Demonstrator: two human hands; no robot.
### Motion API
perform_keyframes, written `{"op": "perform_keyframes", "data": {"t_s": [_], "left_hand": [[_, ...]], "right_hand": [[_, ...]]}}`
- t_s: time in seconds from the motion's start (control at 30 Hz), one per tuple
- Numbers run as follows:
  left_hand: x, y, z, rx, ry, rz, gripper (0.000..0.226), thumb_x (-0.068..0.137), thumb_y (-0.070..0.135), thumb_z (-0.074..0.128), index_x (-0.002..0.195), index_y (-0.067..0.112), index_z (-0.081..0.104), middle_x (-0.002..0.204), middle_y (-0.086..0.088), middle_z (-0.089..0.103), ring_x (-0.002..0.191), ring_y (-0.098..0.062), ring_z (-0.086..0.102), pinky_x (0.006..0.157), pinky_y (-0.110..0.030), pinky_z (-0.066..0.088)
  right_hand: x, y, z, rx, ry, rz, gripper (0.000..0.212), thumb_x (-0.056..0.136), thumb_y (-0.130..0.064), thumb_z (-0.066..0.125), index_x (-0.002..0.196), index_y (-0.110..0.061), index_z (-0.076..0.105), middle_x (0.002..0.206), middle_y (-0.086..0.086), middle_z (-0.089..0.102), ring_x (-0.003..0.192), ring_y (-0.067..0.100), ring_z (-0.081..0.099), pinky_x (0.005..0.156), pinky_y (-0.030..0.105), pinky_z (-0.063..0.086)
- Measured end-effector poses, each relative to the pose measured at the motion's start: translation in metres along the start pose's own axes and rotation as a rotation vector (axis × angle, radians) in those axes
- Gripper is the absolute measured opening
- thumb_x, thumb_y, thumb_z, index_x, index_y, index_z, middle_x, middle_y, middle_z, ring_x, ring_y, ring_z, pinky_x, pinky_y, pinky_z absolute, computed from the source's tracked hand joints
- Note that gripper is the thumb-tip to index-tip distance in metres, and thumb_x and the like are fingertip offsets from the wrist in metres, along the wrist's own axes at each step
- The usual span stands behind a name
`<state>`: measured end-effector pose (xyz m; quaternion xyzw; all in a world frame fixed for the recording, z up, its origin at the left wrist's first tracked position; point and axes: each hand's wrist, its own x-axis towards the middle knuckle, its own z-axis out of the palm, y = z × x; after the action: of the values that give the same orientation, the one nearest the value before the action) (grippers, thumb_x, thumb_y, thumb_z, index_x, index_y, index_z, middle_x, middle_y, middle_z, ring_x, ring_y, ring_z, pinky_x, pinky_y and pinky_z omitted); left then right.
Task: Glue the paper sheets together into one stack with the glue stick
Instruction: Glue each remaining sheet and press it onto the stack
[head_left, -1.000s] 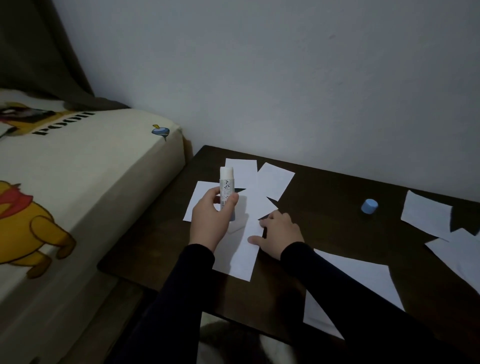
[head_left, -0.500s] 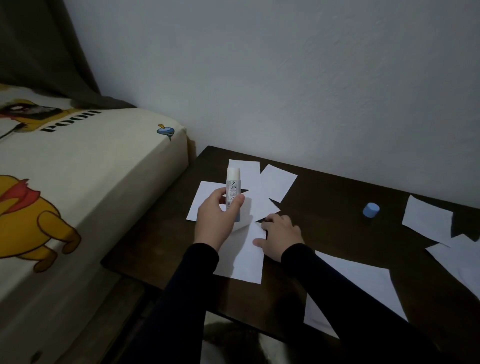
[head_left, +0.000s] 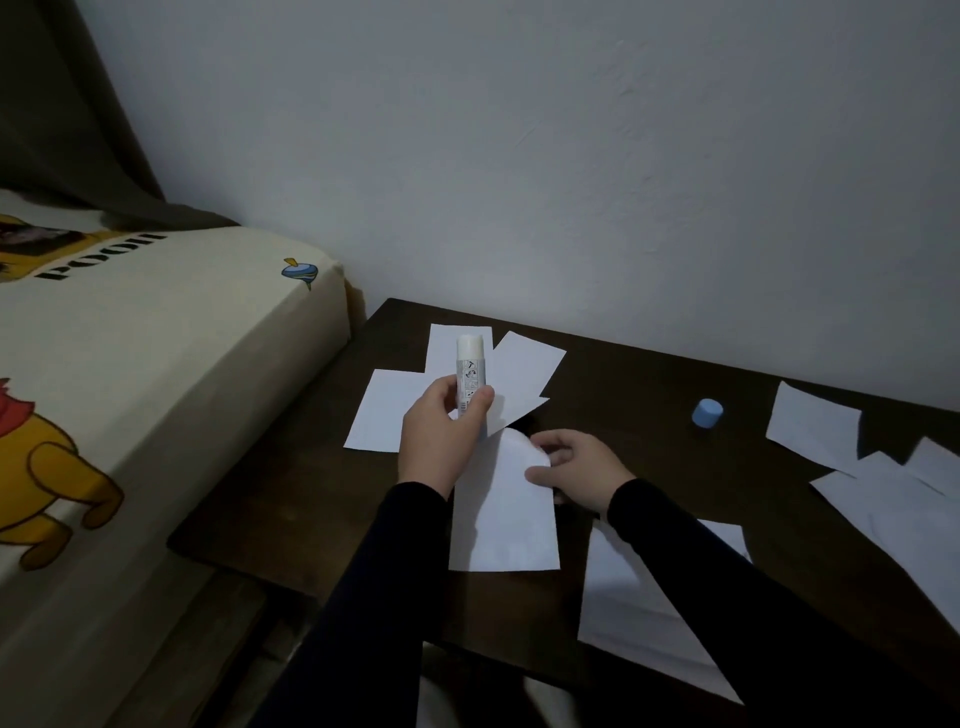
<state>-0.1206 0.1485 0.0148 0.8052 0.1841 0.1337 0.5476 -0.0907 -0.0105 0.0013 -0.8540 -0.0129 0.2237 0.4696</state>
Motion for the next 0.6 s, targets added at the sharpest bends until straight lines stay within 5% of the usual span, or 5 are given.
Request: {"op": "perform_keyframes", "data": {"t_s": [0.2,0.37,0.6], "left_hand": [[0.000,-0.001,0.025,0.031,-0.070,-0.076,0.049,0.094,0.047,0.053,0.134,0.020,0.048,0.135,-0.003,0.053,0.100,-0.010,0.050,0.080,-0.025,0.047],[-0.006,0.003,0.039,0.025,-0.129,-0.048,0.048,0.094,0.047,0.053,0.134,0.020,0.048,0.133,-0.003,0.054,0.101,-0.010,0.050,0.078,-0.025,0.049],[-0.017,0.012,0.076,0.108,-0.311,0.005,0.047,0.095,0.046,0.049,0.134,0.021,0.045,0.129,-0.001,0.054,0.104,-0.013,0.053,0.087,-0.030,0.050]], "right_hand": [[-0.013,0.007,-0.043,0.231,-0.082,0.076,0.060,0.090,-0.001,0.061,0.142,-0.022,0.041,0.107,0.004,0.067,0.091,0.020,0.067,0.076,0.033,0.056],[-0.015,0.027,-0.078,0.335,0.166,0.032,0.049,0.091,0.000,0.058,0.134,-0.022,0.052,0.120,0.007,0.059,0.099,0.019,0.063,0.079,0.031,0.056],[-0.025,0.062,-0.105,0.359,0.346,0.093,0.037,0.093,-0.015,0.061,0.130,-0.019,0.058,0.103,0.001,0.059,0.083,0.013,0.060,0.070,0.023,0.052]]}}
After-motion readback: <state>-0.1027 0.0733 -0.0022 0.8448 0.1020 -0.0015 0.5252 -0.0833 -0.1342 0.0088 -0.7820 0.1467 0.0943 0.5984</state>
